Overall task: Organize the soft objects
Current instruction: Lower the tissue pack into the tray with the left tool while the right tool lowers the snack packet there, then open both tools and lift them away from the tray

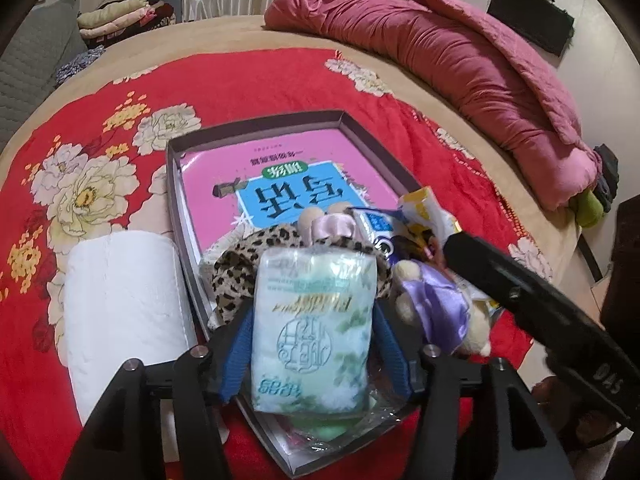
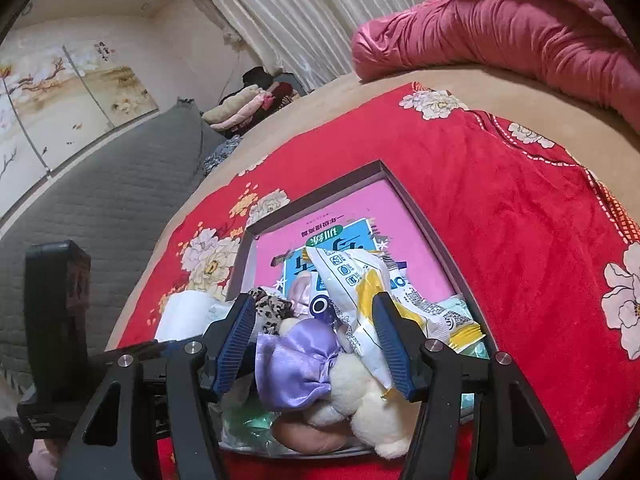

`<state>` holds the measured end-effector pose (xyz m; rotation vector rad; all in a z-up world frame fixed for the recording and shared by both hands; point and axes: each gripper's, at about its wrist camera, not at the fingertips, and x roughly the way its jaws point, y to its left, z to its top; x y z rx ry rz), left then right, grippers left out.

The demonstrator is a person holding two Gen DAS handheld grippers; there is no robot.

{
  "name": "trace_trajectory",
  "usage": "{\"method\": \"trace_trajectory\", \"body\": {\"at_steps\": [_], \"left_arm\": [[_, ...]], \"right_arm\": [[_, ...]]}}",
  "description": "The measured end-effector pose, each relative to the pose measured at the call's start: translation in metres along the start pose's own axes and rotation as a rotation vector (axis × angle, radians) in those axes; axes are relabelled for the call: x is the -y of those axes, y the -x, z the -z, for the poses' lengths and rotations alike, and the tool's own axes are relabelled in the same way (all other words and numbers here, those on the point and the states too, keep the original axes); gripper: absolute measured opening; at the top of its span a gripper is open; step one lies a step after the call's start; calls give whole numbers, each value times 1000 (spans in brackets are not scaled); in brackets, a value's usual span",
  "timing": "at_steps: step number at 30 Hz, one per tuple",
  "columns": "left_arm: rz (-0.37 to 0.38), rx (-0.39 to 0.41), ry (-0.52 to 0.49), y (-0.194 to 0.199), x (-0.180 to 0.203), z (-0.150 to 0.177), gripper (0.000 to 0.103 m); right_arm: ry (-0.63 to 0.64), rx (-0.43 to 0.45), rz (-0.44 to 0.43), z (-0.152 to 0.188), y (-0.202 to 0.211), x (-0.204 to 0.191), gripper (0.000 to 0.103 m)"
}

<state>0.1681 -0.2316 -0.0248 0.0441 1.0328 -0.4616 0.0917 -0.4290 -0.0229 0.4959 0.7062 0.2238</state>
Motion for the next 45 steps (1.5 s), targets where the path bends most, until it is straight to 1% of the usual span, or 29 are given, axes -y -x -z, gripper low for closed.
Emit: {"method": "trace_trajectory", "body": {"at_steps": [2,10,13,20,23,24,25,27,34,39,42,45], "left_arm": [[13,4,-5,1,1,-1,60],[31,17,5,9,0,-2,60],[26,18,2,12,1,-1,61],[29,59,27,28,-4,-1,61],[30,71,35,33,-5,-2,61],[28,74,37,35,-5,-2,61],[29,77,39,36,-6,-2,61],[32,85,42,40,-6,-1,61],[37,110,47,51,-8,1,61],[24,122,67,59,-15,2,61],[10,142,96,67,-26,1,61],[-5,159,118,78,-38,2,61]], "right_arm": [[-2,-7,1,1,-2,0,62],[-32,17,-19,-2,4,4,63],[-27,24,-10,-2,7,2,63],[-3,57,33,-4,21,-10,63],[28,67,71,-5,27,-18,63],[38,67,83,-5,27,-21,65],[47,67,98,-4,29,-24,69],[58,71,117,-4,31,-29,73],[55,89,172,-2,37,-37,74],[84,99,204,0,43,-46,74],[103,116,235,1,49,-55,74],[136,145,277,2,61,-74,75]]}}
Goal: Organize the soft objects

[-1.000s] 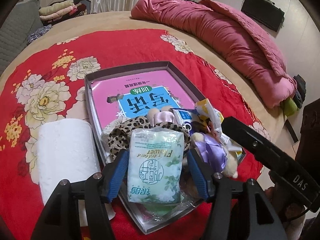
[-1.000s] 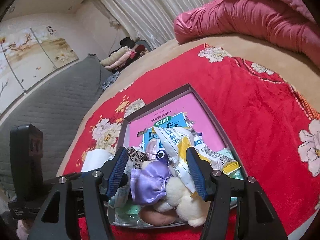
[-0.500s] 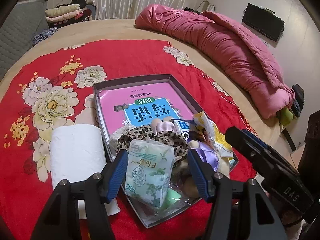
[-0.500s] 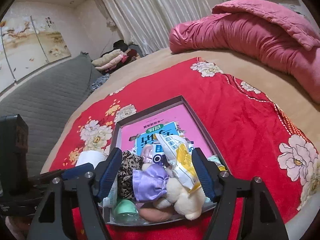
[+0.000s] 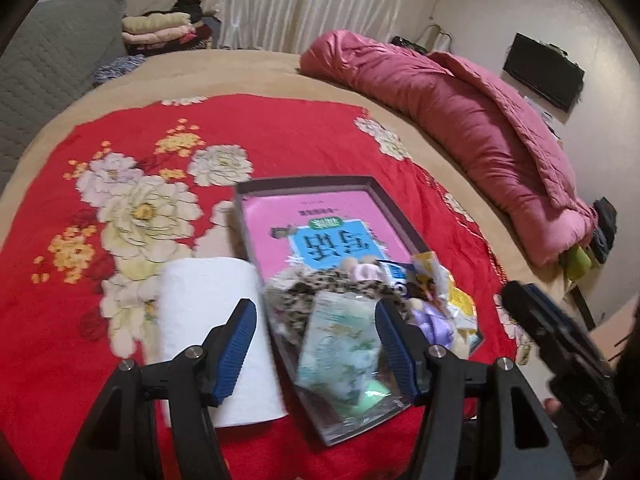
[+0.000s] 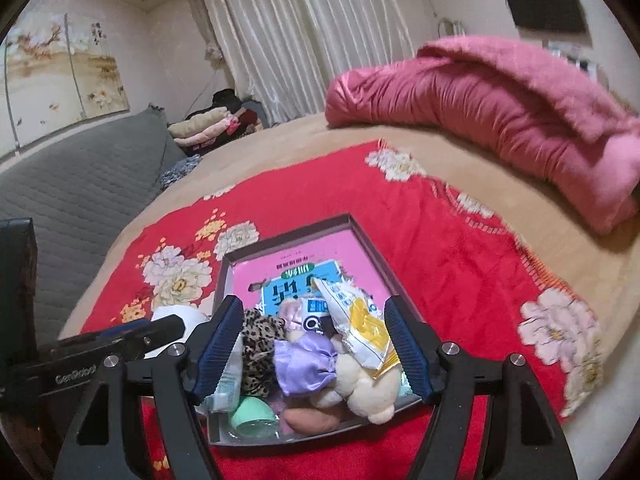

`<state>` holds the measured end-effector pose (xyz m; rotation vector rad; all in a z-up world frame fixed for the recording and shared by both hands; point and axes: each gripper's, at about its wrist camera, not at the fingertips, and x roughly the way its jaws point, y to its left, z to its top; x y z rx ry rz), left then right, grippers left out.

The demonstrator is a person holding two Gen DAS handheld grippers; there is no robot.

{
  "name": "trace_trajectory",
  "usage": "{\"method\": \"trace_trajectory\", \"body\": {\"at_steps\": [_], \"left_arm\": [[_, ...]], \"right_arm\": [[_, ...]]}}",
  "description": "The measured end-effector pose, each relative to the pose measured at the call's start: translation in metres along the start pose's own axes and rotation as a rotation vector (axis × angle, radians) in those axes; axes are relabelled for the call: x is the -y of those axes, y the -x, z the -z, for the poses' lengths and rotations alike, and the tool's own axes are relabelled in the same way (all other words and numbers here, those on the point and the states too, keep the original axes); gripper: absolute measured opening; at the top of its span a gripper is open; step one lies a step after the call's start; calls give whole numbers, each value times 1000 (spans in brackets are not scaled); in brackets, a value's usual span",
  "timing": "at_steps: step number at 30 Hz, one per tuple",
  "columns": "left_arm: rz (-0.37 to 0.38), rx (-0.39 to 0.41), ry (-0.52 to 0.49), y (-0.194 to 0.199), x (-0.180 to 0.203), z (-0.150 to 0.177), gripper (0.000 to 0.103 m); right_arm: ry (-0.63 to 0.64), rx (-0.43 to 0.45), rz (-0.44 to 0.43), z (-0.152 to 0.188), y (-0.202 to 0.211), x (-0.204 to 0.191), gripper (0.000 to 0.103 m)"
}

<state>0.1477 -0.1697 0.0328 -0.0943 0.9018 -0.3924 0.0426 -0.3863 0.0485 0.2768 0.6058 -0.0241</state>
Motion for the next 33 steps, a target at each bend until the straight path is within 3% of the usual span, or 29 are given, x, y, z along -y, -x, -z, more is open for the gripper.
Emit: {"method": "trace_trajectory", "body": {"at_steps": [7,13,26,33], "left_arm": [[-50,-2,2,31,-19,19,61],[-62,-9,-12,61,-21,44,61],[-85,17,22,110,-24,83,61],[-96,21,7,116,-20,93,61]], "right_arm": [[46,-36,78,20,40,-44,75],[56,-79,92,44,62,-63,75],[127,-164,83,77,87,-80,75],[152,-147,94,83,93,-82,75]]}}
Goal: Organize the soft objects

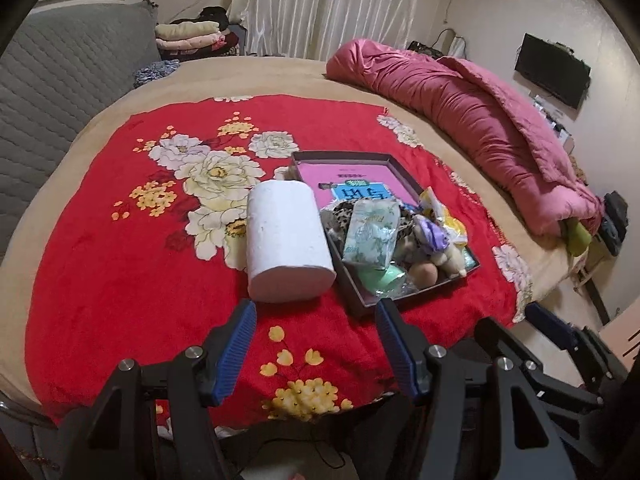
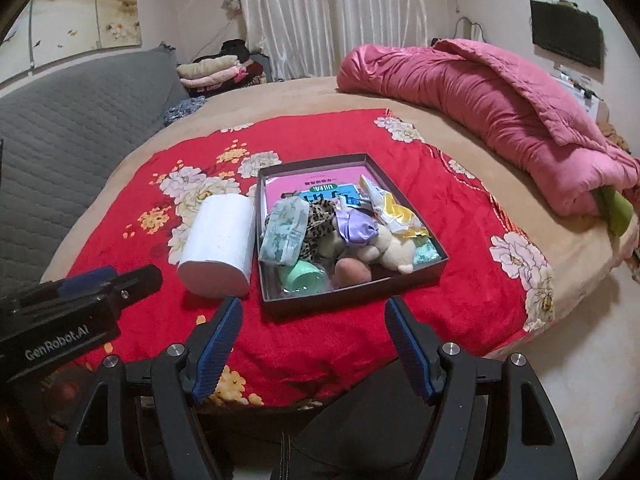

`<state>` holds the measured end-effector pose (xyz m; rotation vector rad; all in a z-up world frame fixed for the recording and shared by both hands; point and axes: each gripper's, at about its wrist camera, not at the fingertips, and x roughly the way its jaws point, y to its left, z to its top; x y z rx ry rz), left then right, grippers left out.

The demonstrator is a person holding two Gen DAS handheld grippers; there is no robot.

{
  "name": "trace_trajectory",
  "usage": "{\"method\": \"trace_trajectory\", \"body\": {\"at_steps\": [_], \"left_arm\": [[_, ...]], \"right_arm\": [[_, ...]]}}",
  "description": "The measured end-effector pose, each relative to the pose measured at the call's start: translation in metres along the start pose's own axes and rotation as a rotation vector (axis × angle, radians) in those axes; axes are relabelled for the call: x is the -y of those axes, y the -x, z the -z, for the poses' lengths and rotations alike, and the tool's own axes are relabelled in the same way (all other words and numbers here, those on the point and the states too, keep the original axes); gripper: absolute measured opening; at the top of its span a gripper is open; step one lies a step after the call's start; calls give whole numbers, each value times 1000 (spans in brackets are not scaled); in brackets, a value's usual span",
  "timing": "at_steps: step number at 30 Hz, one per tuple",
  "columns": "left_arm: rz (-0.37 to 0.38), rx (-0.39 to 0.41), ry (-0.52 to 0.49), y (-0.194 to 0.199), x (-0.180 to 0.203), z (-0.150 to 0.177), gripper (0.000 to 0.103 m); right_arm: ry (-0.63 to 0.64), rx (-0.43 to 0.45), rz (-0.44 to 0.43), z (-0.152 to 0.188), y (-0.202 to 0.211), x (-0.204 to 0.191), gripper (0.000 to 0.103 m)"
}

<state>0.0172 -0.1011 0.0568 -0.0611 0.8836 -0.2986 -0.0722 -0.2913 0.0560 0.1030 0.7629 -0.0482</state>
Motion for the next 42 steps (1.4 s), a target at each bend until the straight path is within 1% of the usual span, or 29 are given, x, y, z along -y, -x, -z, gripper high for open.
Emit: {"method": "trace_trajectory", "body": {"at_steps": [5,11,16,22,31,42], "left_arm": [[-13,-3,-16,-3,4,4,61],[-15,-16,-19,-9,7,6,61],[-25,-7,-21,-10,6,6,61],[-24,-4,-19,-8,5,5,61],[-24,-22,-26,-10,7,5,61],[-33,-23,-19,-12,6,6,61]], "right_arm": [[5,20,0,0,0,1,75],[-10,12,-4,0,-4,5,75],[-14,-8,-10,2,-9,6,75],[4,2,-11,2,-8,2,75],[6,-1,-11,3,-9,1,75],[6,-1,-11,2,-9,1,75]]}}
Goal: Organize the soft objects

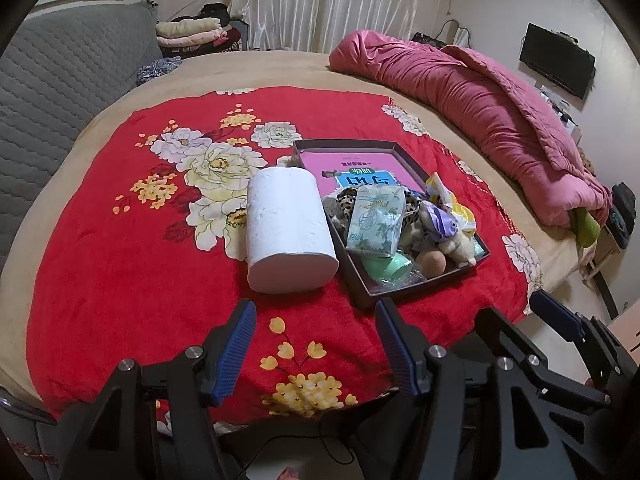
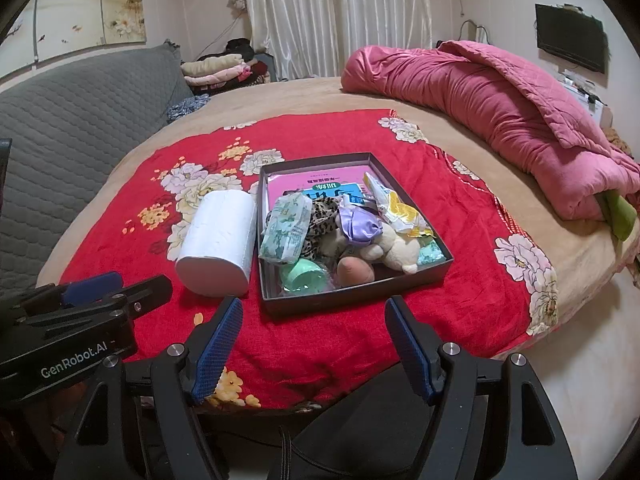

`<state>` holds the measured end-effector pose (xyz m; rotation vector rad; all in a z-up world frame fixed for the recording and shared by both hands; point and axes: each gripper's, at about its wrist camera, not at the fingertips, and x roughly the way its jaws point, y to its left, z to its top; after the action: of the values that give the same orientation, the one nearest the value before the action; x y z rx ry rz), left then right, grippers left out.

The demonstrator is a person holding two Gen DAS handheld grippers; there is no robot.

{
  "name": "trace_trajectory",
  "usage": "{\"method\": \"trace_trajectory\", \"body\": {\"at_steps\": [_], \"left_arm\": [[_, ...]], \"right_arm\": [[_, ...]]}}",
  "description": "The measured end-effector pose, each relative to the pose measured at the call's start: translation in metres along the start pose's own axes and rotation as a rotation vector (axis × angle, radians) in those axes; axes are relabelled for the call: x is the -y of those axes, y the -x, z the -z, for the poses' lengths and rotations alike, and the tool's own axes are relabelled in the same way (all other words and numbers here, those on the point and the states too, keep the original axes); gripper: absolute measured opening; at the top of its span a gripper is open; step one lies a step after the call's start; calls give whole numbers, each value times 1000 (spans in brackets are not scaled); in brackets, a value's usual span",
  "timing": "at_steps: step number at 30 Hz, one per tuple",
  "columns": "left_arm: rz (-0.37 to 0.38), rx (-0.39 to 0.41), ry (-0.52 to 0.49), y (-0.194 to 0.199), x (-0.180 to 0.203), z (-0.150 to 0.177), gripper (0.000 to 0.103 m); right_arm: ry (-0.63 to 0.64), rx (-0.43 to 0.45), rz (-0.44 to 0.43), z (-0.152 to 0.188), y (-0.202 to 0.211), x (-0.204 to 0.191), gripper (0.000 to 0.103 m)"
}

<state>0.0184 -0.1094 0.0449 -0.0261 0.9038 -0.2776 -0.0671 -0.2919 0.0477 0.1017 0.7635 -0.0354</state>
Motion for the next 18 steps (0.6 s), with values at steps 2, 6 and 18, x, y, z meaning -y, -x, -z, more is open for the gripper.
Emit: {"method": "trace_trajectory", "body": {"at_steps": [2,6,18], "left_arm": [[-3,-2,-2,0,0,0,61],[-12,-8,-9,-1,0,1,61],[-32,-12,-16,-2,-1,1,61]], "right_arm": [[-1,2,-1,0,0,0,75],[-6,2,2,1,-1,0,75],[8,3,3,0,0,0,75]]}}
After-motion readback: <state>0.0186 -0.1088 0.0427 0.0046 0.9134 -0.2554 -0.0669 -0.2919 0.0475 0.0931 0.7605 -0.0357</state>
